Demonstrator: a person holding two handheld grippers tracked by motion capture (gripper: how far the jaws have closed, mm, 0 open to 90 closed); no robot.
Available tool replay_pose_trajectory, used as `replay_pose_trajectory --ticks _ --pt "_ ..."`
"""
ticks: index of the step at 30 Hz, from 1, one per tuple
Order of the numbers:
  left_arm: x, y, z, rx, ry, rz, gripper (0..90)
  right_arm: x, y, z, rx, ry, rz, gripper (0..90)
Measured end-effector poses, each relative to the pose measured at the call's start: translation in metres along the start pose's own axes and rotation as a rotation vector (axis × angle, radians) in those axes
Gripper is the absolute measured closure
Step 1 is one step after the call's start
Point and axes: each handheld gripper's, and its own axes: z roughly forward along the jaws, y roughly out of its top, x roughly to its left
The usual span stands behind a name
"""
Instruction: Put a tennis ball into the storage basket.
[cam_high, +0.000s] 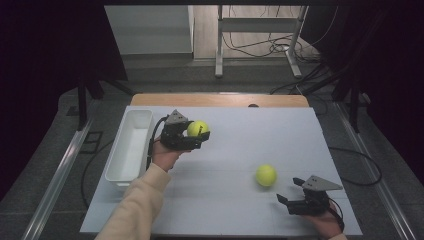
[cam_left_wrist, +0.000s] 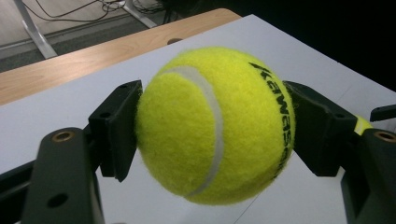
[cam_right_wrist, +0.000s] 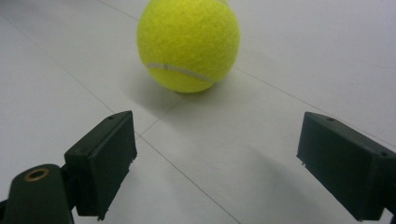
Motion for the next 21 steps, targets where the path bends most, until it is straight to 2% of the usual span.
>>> replay_pose_trajectory --ticks 21 --pt "0.01 -0.006 -0.009 -0.003 0.023 -0.02 25.6 0.0 0.0 0.0 0.003 -0.001 0.0 12.2"
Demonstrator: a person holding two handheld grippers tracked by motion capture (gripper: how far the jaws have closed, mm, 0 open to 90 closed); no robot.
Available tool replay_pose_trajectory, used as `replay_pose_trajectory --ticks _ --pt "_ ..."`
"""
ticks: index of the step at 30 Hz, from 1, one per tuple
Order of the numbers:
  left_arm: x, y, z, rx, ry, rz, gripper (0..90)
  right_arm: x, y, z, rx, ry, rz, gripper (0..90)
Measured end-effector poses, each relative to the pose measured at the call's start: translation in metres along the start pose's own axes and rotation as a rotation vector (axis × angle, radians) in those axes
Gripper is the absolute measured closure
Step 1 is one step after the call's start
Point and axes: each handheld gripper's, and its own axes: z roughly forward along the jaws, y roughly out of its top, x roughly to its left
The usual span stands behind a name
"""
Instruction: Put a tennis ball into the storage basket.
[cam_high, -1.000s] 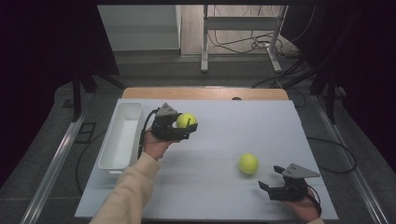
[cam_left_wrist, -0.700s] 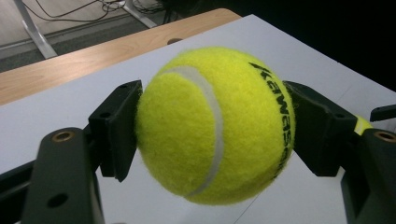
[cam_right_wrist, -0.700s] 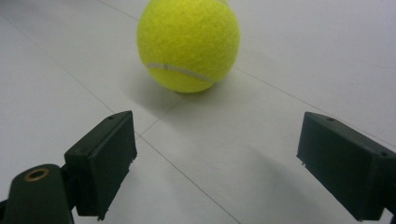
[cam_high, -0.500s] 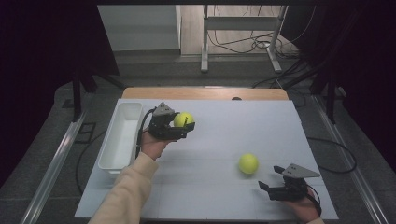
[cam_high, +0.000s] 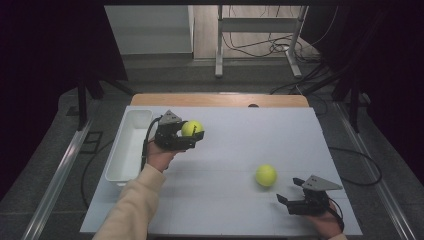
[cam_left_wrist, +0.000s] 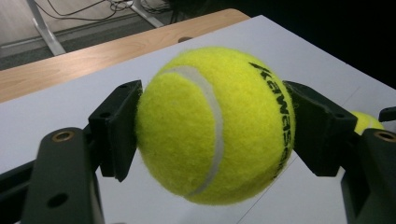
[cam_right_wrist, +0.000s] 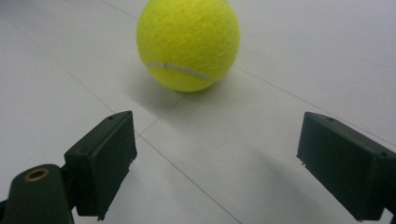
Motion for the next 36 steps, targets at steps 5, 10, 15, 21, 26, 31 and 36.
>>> replay_pose_trajectory --ticks 5,10,15,21,26,31,36 --pt "0.002 -0.001 -0.001 0.0 0.004 -0.004 25.6 0.0 0.0 0.0 0.0 0.0 -0.001 12.2" --pt "0.003 -0.002 -0.002 0.0 0.008 -0.007 25.7 0.0 0.0 0.0 0.0 0.0 0.0 12.2" --pt "0.005 -0.004 -0.003 0.002 0.01 -0.012 25.6 0.0 0.0 0.0 0.001 -0.001 0.0 12.2" --pt "0.008 -0.005 -0.006 0.0 0.016 -0.014 25.7 0.0 0.0 0.001 0.005 -0.002 0.006 12.3" --pt "0.009 -0.005 -0.008 -0.005 0.02 -0.018 25.6 0.0 0.0 0.001 0.006 -0.003 0.005 12.3" --pt "0.01 -0.005 -0.009 -0.008 0.022 -0.02 25.6 0.0 0.0 0.001 0.005 -0.002 0.005 12.3" --pt "0.011 -0.006 -0.01 -0.008 0.023 -0.022 25.6 0.0 0.0 0.0 0.005 -0.003 0.005 12.3"
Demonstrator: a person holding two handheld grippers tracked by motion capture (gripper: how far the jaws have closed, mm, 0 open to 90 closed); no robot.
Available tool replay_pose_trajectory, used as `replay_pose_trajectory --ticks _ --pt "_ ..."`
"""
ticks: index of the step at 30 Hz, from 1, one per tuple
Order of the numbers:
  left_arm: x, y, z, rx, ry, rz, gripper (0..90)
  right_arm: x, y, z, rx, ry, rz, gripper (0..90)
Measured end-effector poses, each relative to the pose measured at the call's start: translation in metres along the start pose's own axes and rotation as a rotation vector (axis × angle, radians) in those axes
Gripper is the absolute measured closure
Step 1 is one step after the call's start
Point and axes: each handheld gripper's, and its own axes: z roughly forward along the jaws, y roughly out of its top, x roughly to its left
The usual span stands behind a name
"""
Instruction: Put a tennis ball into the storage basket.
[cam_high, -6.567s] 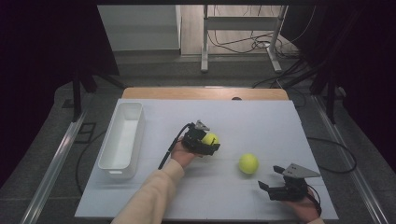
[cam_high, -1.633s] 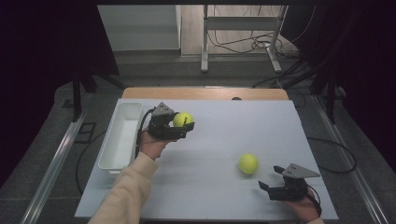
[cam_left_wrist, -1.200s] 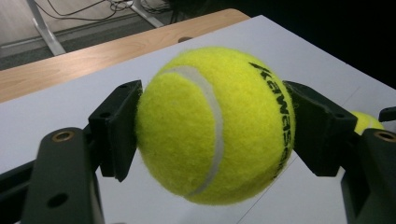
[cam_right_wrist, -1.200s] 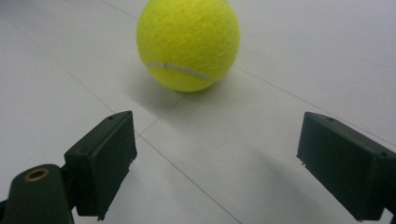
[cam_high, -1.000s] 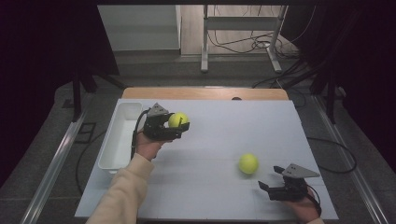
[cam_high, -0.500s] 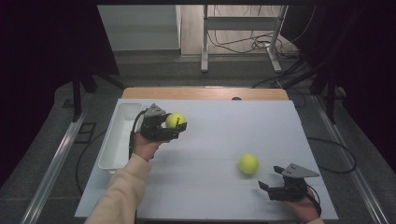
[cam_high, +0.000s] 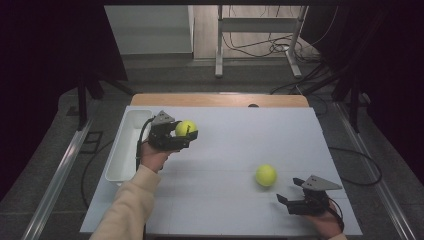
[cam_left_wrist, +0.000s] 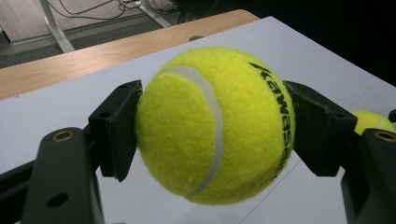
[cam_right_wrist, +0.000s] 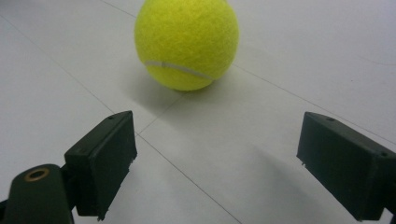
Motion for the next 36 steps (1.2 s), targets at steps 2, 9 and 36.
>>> replay_pose_trajectory --ticks 2,9,36 --pt "0.0 0.0 0.0 0.0 0.001 -0.001 25.6 0.0 0.0 0.0 0.0 0.0 0.0 12.3" --pt "0.003 -0.001 -0.004 -0.007 0.008 -0.007 25.6 0.0 0.0 0.0 0.0 0.0 0.0 12.3" --pt "0.014 -0.005 -0.021 -0.032 0.037 -0.027 25.6 0.0 0.0 -0.001 -0.002 -0.002 -0.001 12.2"
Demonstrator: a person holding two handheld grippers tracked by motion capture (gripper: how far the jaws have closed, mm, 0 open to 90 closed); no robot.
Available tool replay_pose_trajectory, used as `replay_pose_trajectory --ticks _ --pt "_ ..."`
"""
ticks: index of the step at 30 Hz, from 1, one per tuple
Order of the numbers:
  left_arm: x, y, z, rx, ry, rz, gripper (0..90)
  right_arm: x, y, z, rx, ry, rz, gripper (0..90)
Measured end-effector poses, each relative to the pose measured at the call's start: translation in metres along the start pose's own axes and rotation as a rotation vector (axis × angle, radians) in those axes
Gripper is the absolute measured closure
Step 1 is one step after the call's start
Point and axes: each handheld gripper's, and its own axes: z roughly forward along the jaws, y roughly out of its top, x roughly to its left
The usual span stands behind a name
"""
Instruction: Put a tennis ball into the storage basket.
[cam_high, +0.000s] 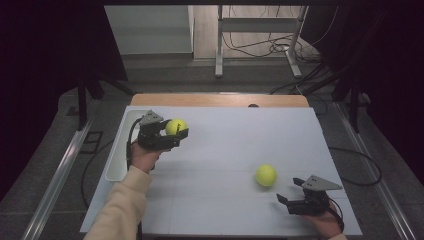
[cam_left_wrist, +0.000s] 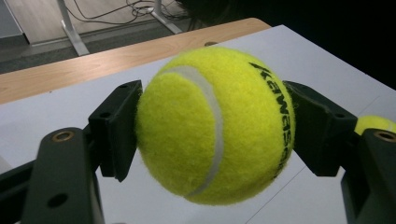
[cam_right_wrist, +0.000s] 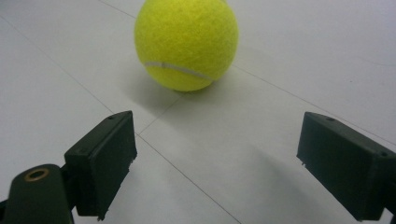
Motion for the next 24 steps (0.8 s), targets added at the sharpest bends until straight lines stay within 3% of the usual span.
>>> replay_pose_trajectory --ticks 24 --pt "0.011 -0.007 -0.013 -0.013 0.027 -0.021 25.6 0.0 0.0 0.0 -0.006 -0.001 0.001 12.2"
